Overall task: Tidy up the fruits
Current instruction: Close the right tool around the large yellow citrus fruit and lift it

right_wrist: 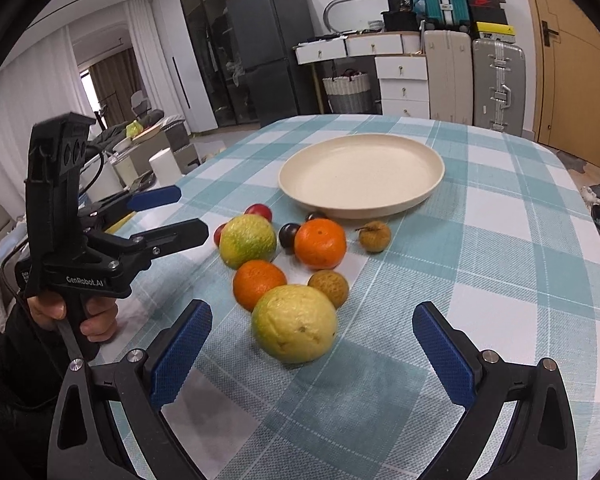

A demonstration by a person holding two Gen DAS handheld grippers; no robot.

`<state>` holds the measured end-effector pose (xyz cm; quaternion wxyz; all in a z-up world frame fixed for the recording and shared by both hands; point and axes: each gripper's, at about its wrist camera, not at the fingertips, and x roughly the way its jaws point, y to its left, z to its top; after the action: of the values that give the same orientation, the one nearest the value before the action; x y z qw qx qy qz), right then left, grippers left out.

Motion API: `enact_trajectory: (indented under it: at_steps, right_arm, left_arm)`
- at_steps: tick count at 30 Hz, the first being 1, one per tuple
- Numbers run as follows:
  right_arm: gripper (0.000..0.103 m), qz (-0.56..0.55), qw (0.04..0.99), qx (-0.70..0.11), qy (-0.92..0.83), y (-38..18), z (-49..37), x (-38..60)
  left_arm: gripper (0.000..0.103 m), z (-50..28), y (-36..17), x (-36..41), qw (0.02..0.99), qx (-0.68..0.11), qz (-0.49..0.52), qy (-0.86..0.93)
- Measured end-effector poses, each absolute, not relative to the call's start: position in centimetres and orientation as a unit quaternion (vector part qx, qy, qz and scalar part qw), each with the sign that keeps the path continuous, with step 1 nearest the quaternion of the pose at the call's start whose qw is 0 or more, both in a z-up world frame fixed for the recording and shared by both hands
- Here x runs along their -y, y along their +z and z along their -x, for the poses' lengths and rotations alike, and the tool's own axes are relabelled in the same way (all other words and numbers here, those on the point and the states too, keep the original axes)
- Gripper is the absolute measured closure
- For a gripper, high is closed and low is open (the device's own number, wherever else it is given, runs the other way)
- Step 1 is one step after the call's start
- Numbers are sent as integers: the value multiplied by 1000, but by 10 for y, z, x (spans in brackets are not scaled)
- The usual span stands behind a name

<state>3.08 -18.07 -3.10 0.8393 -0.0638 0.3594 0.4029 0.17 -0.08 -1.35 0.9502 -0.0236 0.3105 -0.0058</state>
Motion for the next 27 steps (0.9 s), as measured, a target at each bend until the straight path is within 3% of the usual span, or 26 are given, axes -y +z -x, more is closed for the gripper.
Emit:
enact_trajectory:
  at_steps: [8, 12, 15, 21, 27]
  right_arm:
    - [18, 76, 814, -393, 421, -41, -33, 168]
    - [27, 85, 804, -395, 436, -44, -30, 162]
    - [28, 82, 804, -397, 435, -44, -30, 160]
    - [48, 85, 807, -410, 417, -46, -34, 158]
    - [50, 76, 805, -409, 423, -46, -36, 161]
  left_arm:
    - [1, -6, -16, 6, 944, -329, 19, -22]
    - [8, -8, -17, 8, 943, -330, 19, -35]
    - [11, -9, -17, 9, 942, -333, 19, -42]
    - [12, -14, -19, 9, 941, -335, 16, -48]
    - [12, -15, -19, 7, 940, -338, 22, -47]
